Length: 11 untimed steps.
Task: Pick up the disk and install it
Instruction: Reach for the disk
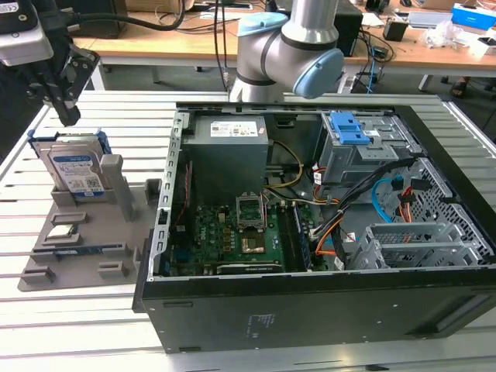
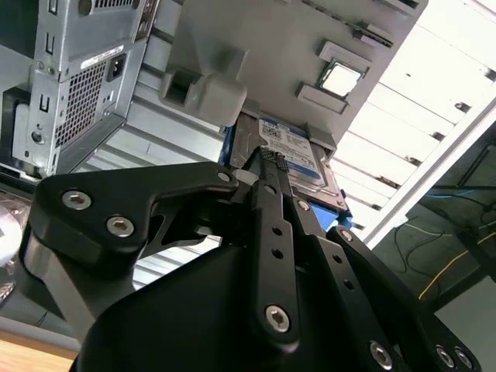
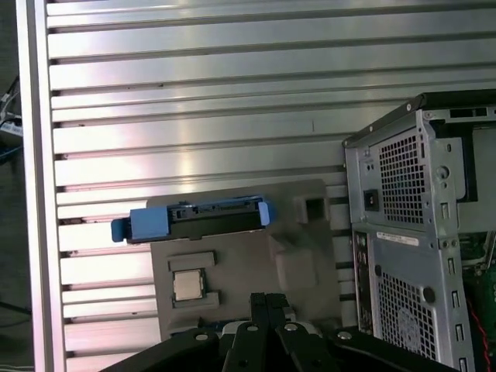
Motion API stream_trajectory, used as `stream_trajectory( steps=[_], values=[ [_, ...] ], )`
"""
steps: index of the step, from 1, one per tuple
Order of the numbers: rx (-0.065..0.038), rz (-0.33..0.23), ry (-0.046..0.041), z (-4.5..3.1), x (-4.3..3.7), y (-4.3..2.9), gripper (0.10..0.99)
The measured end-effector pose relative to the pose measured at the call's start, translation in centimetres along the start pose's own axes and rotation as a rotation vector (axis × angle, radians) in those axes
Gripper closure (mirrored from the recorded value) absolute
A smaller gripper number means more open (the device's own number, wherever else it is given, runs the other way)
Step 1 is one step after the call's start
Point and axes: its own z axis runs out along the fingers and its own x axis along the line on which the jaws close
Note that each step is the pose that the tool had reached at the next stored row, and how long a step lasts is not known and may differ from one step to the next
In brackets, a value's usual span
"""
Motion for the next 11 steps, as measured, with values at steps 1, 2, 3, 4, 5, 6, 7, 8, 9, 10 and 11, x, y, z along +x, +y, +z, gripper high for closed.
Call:
stream_trajectory(
  steps=[1, 2, 3, 4, 5, 6, 7, 8, 9, 10, 11],
  values=[
    [0.000, 0.000, 0.0000, 0.00, 0.23, -0.02, 0.980],
    [0.000, 0.000, -0.0001, -0.01, 0.39, -0.03, 0.980],
    [0.000, 0.000, -0.0001, -0.01, 0.56, -0.04, 0.980],
    [0.000, 0.000, 0.0000, -0.02, 0.93, -0.07, 0.980],
    [0.000, 0.000, -0.0001, -0.03, 1.21, -0.09, 0.980],
    [0.000, 0.000, 0.0000, -0.04, 1.52, -0.11, 0.980],
    [0.000, 0.000, -0.0001, -0.04, 1.68, -0.12, 0.980],
    [0.000, 0.000, -0.0001, -0.05, 1.85, -0.14, 0.980],
    [0.000, 0.000, 0.0000, -0.06, 2.13, -0.16, 0.980],
    [0.000, 0.000, -0.0001, -0.06, 2.31, -0.17, 0.980],
    [0.000, 0.000, 0.0000, -0.07, 2.50, -0.18, 0.980]
  ],
)
